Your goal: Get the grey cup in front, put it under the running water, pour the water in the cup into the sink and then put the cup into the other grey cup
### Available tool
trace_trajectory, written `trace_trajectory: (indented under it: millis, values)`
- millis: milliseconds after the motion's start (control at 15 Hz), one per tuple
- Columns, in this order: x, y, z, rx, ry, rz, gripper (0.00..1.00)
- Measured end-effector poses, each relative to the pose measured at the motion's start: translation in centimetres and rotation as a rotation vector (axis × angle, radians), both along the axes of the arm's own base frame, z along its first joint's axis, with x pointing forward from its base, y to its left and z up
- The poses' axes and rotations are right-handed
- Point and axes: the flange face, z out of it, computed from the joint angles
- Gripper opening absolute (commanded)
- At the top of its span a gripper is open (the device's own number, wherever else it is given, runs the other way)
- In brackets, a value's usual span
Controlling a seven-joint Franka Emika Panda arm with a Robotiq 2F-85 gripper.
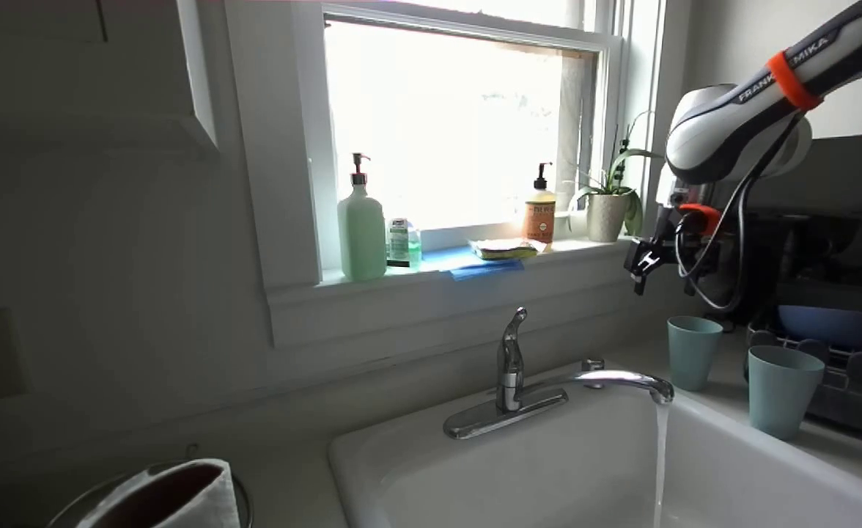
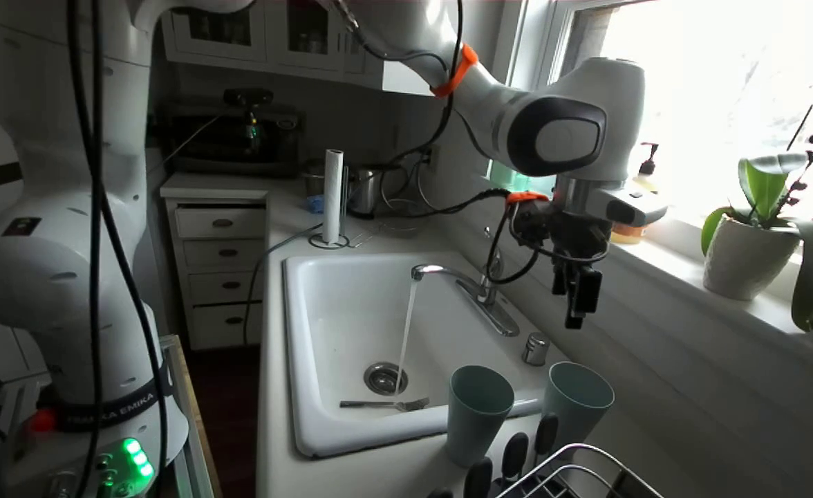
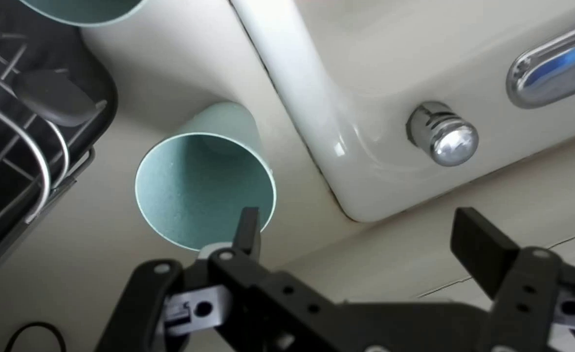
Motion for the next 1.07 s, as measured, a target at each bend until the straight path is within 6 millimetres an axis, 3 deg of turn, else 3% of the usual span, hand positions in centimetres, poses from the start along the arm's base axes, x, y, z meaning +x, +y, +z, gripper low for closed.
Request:
trace_trajectory:
  millis: [733, 800, 933, 1067]
  values:
    - [2.1, -6.0, -4.3, -0.009, 0.054, -0.219, 0.99]
    - [2.1, -6.3, -4.6, 0.001, 0.061, -0.232, 0.94]
    - [2.2, -6.9, -5.2, 0.022, 0.07, -0.253, 0.67]
    - [2.4, -7.3, -5.7, 0.041, 0.08, -0.269, 0.51]
